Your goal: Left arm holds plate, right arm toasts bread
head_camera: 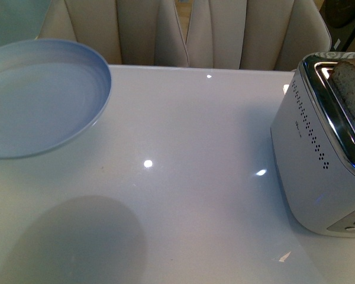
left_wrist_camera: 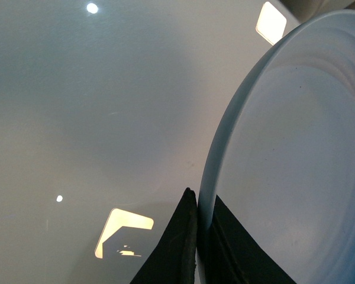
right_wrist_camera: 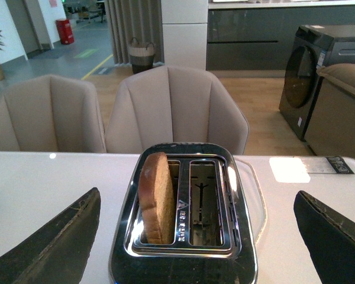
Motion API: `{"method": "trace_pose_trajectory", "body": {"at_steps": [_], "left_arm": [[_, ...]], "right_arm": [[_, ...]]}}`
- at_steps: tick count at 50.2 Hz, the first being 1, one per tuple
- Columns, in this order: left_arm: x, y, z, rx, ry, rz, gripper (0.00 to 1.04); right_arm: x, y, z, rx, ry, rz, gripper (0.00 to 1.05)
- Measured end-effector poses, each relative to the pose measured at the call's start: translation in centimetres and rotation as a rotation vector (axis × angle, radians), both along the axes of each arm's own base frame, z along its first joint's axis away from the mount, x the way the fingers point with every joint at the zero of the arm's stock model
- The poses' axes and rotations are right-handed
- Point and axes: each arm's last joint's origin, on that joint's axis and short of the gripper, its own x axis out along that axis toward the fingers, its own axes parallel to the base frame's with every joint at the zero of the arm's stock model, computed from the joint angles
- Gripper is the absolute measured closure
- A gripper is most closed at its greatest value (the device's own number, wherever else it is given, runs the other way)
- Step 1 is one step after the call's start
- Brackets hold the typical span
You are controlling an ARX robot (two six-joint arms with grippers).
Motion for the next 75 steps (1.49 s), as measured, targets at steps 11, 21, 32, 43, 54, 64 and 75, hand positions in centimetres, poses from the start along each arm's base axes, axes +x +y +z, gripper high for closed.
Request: {"method": "trace_pose_trajectory", "body": {"at_steps": [11, 21, 32, 43, 54, 64, 75], "left_arm": [[-0.5, 1.9, -3.5, 0.028, 0.031, -0.026, 1.02], [-0.7, 3.3, -6.1, 0.049, 0.06, -0.048, 1.02], [-0.6, 4.9, -8.7, 0.068, 0.091, -0.041, 1.02], [-0.9, 6.0, -11.4, 0.085, 0.097, -0.049, 1.02], [-1.4, 6.4, -13.5, 0.088, 0.124, -0.037, 1.02], [-2.0, 6.2, -15.4, 0.084, 0.156, -0.044, 1.02], [-2.2, 6.0, -16.1, 0.085, 0.161, -0.044, 1.02]], "right_arm": [[0.0, 0.0, 0.0, 0.0, 0.0, 0.0, 0.09], [0.0, 0.0, 0.0, 0.0, 0.0, 0.0, 0.09], [0.0, 0.0, 0.0, 0.0, 0.0, 0.0, 0.09], [0.0, 0.0, 0.0, 0.0, 0.0, 0.0, 0.09], [0.0, 0.0, 0.0, 0.0, 0.0, 0.0, 0.09], [0.0, 0.0, 0.0, 0.0, 0.0, 0.0, 0.09], [0.0, 0.0, 0.0, 0.0, 0.0, 0.0, 0.09]]}}
